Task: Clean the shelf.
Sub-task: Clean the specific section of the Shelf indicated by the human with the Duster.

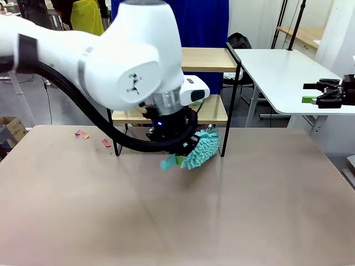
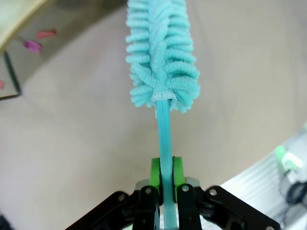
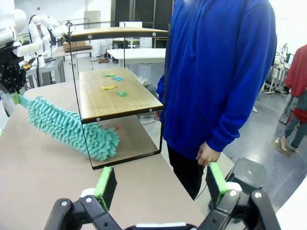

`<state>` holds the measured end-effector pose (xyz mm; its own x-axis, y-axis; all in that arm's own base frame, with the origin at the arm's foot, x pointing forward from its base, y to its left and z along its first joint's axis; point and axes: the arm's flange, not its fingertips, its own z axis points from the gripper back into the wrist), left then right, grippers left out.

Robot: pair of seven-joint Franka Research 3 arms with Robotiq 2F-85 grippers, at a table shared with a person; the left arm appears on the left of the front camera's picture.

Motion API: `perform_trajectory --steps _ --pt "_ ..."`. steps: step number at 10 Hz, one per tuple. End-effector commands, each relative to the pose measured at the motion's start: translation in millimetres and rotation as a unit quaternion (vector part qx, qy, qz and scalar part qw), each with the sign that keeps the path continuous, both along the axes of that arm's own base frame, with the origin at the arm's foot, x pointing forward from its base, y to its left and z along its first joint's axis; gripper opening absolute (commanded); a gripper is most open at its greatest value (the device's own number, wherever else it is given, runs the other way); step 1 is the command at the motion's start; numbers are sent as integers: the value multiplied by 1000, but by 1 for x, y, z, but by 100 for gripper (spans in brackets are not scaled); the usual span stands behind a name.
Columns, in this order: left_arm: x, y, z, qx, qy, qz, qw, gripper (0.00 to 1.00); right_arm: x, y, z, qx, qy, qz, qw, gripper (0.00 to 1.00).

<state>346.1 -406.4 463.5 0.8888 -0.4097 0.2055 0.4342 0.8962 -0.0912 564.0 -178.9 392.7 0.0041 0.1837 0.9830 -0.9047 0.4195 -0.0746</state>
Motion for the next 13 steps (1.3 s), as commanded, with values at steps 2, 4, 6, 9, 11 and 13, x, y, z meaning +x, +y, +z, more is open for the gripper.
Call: perform_trajectory --steps 2,4,6,9,11,13 --pt "11 -36 -30 -16 -53 72 996 13 1 2 3 -1 -3 2 1000 100" --pt "18 -54 -45 -33 -87 109 990 13 1 2 3 -1 -3 2 1000 100" --pt "23 -68 -56 -57 -98 145 983 13 1 2 3 -1 -3 2 1000 100" --pt "35 -84 -81 -69 -94 170 978 13 1 2 3 -1 -3 2 1000 100" --pt "39 -86 -99 -63 -96 195 974 13 1 2 3 -1 -3 2 1000 100" --pt "45 -80 -102 -52 -52 204 976 13 1 2 3 -1 -3 2 1000 100"
